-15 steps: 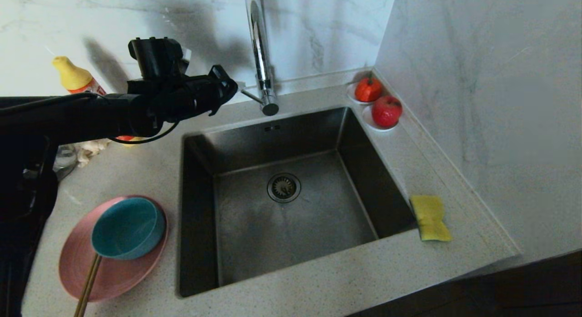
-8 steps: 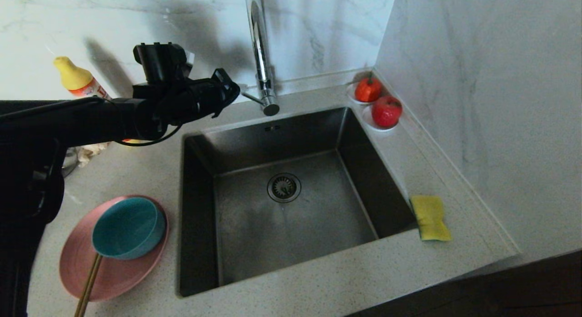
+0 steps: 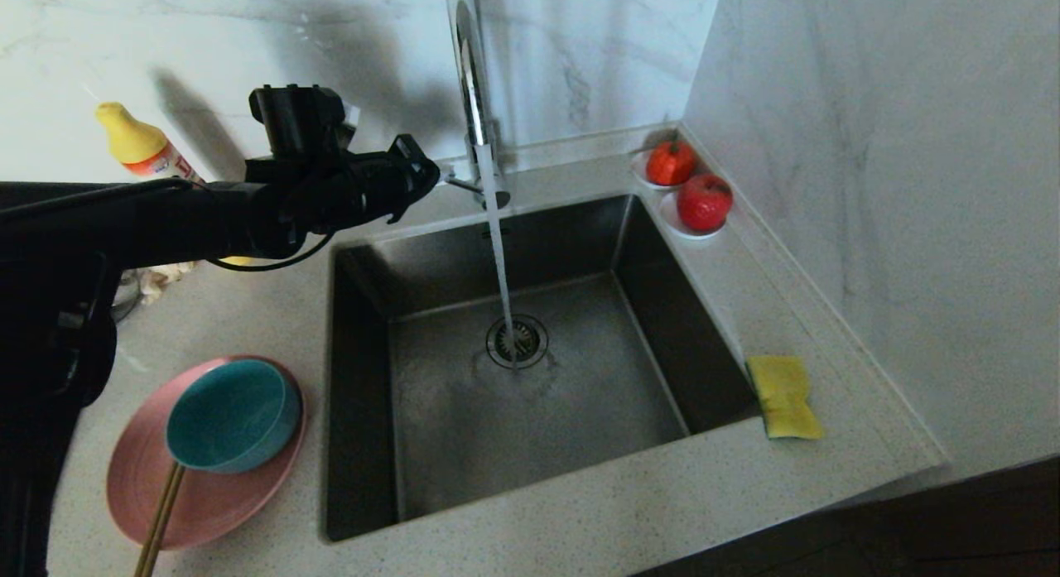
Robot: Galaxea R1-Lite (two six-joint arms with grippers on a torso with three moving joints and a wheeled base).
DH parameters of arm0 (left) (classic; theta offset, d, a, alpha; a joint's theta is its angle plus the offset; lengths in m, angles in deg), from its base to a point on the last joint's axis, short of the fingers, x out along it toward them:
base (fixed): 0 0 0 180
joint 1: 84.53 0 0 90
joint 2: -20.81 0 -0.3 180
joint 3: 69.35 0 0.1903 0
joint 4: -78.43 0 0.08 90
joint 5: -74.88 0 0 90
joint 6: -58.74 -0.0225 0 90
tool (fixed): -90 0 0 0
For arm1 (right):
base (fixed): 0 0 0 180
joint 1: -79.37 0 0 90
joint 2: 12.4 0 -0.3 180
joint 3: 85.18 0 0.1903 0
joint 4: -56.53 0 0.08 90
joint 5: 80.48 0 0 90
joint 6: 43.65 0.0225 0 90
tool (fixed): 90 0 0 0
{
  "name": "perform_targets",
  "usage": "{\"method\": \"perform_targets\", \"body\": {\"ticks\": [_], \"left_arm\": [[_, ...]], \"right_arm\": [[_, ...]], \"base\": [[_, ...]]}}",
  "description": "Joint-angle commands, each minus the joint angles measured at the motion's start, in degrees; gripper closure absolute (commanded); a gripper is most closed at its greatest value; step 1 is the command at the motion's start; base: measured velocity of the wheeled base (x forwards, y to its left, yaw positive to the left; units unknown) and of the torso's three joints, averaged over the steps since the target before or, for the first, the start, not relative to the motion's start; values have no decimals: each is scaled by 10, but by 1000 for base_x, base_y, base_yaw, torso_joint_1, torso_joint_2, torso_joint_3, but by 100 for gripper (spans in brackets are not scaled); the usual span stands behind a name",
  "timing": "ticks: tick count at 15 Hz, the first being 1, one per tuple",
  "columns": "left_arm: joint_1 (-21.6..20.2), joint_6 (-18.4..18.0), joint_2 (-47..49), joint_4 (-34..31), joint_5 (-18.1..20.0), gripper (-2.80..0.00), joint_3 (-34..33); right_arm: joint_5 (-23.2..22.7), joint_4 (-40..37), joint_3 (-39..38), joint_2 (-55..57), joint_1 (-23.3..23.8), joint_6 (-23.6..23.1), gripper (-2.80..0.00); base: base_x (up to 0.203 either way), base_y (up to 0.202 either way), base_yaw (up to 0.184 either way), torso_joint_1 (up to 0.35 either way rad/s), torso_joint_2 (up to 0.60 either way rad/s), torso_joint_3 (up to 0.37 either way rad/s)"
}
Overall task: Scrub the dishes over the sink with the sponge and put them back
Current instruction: Turn on the faucet, then rinse the chopsticks
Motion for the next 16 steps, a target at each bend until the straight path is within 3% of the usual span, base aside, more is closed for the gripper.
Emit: {"method": "perform_targets", "body": {"ticks": [1,9,13,16], "left_arm": [[3,2,-19,4,0,0,-16],[20,-3,-35,12,-6,0,-62],[-11,-7,-46,4,-14,0,-24],[-21,-13,-92,-2,-14,0,-36]], "right_arm": [[0,0,0,0,0,0,0],[0,0,0,0,0,0,0],[0,0,0,0,0,0,0],[0,0,0,0,0,0,0]], "base": [[0,0,0,0,0,0],[0,0,0,0,0,0],[0,0,0,0,0,0],[0,0,0,0,0,0]]}}
